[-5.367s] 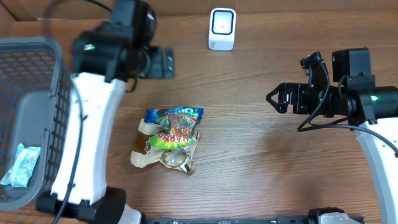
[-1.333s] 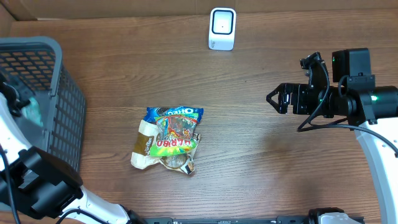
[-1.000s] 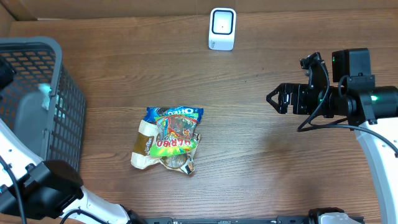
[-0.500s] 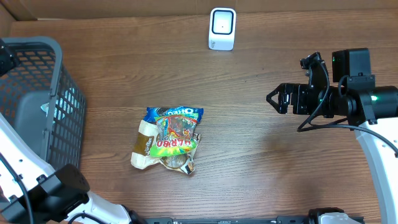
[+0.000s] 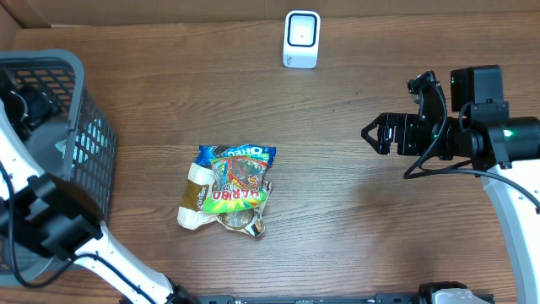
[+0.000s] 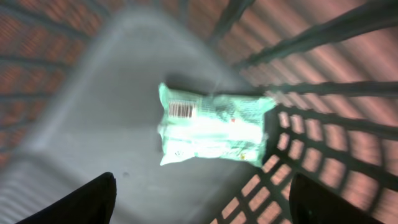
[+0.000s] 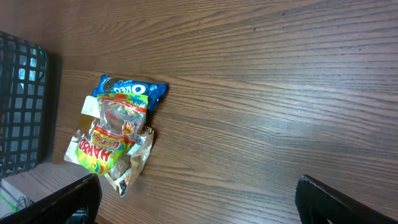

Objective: Scan the item barcode

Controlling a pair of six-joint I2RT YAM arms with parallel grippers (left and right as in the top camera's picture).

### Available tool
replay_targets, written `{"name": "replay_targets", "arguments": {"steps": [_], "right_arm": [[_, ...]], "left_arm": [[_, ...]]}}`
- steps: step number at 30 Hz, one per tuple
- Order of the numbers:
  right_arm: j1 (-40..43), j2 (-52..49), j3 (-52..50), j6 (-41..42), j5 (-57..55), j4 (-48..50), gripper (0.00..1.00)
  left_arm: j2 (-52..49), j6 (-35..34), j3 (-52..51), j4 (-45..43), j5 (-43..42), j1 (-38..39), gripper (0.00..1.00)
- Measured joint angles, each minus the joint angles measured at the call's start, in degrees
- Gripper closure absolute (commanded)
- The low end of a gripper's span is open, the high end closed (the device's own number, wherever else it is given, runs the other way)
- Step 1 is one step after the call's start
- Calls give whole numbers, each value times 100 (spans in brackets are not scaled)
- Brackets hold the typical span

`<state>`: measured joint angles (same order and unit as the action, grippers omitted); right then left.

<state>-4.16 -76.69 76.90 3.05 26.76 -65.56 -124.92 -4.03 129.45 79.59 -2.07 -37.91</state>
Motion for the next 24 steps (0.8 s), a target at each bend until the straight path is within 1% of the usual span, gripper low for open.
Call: {"name": "replay_targets", "arguments": {"steps": [6,10,12,15,17,19,24], "right_arm": [[0,0,2,-2,0,2,0],[-2,0,0,-2,0,0,0],[0,0,0,-2,0,0,0],[0,0,0,-2,0,2,0],[-2,0,2,-4,0,2,0],[0,0,0,-2,0,0,0],[0,0,0,-2,2,2,0]], "left_arm": [[-741,-4,-13,223,20,0,24],[-1014,-31,-52,210,24,0,22],[-1054,-35,-52,166,24,0,18],[-1069,-50,-52,81,24,0,17],[-1099,-50,-52,63,28,0,18],[-1154,-55,-52,59,42,-2,22],[-1241,-114,-63,131,42,-7,27]]}}
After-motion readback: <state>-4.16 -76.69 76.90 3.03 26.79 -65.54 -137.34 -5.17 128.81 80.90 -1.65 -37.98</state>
